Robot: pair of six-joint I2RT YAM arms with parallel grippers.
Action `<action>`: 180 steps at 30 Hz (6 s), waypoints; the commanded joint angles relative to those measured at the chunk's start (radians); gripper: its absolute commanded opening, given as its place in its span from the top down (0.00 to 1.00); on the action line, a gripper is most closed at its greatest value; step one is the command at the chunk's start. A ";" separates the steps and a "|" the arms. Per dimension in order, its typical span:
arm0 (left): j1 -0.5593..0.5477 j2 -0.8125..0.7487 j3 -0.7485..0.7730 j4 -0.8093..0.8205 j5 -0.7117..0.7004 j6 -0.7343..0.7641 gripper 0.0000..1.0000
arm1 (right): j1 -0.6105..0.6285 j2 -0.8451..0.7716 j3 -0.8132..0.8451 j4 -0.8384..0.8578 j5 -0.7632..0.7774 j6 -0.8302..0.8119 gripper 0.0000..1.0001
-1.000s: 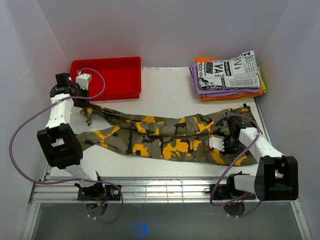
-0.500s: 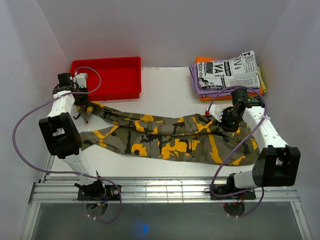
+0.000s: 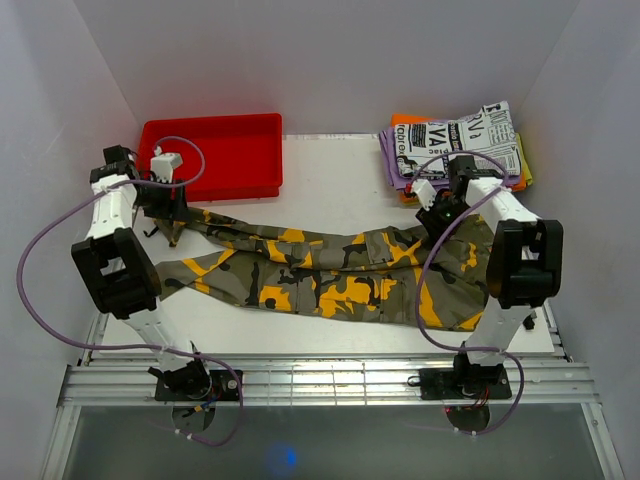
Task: Fold and stack the trousers
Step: Flatten the trousers out
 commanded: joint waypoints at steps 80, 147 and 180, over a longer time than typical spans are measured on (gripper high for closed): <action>0.147 0.418 0.644 -0.314 -0.297 0.115 0.47 | 0.068 -0.366 -0.542 0.023 0.208 -0.159 0.63; 0.193 0.041 0.155 -0.217 0.062 0.379 0.34 | -0.034 -0.171 0.144 -0.145 -0.062 -0.036 0.45; 0.062 0.223 -0.070 0.051 -0.214 0.137 0.70 | 0.330 0.113 0.142 0.011 -0.039 -0.213 0.29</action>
